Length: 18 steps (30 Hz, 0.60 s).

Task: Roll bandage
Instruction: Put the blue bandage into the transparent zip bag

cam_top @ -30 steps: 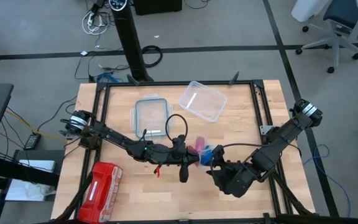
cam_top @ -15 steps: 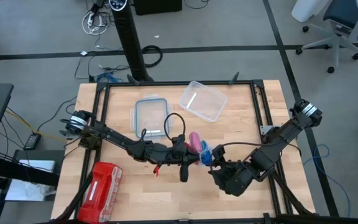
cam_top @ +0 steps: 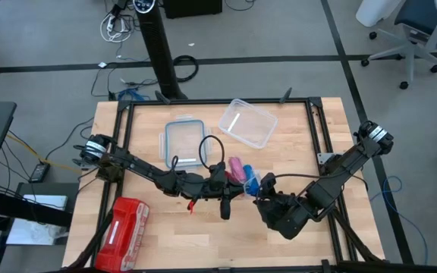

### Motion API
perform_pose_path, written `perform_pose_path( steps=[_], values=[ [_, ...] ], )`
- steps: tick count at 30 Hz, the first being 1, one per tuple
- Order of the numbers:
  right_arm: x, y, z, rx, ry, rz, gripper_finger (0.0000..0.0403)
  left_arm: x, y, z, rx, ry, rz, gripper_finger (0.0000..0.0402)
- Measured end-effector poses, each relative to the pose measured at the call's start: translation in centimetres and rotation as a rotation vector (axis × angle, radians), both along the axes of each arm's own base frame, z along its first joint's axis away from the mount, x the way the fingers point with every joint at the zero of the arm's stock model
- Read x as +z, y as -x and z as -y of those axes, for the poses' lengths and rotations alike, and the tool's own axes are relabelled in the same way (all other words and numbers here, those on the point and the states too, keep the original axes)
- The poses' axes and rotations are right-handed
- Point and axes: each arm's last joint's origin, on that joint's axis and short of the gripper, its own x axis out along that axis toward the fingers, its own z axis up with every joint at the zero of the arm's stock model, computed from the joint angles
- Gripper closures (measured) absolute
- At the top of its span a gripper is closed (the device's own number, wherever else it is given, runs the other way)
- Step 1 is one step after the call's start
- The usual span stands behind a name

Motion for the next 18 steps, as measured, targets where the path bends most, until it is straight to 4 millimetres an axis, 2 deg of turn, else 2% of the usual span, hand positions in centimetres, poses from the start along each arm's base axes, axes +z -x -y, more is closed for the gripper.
perform_pose_path(
  steps=[11,18],
  values=[
    [0.2,0.4,0.2,-0.023,0.029,-0.014,0.0287,0.1,0.0,0.0,-0.01,0.003,0.005,0.0401],
    [4.7,0.7,-1.0,-0.014,-0.147,0.075,0.0293,0.2,0.0,0.2,-0.048,0.003,0.004,0.0401]
  ],
)
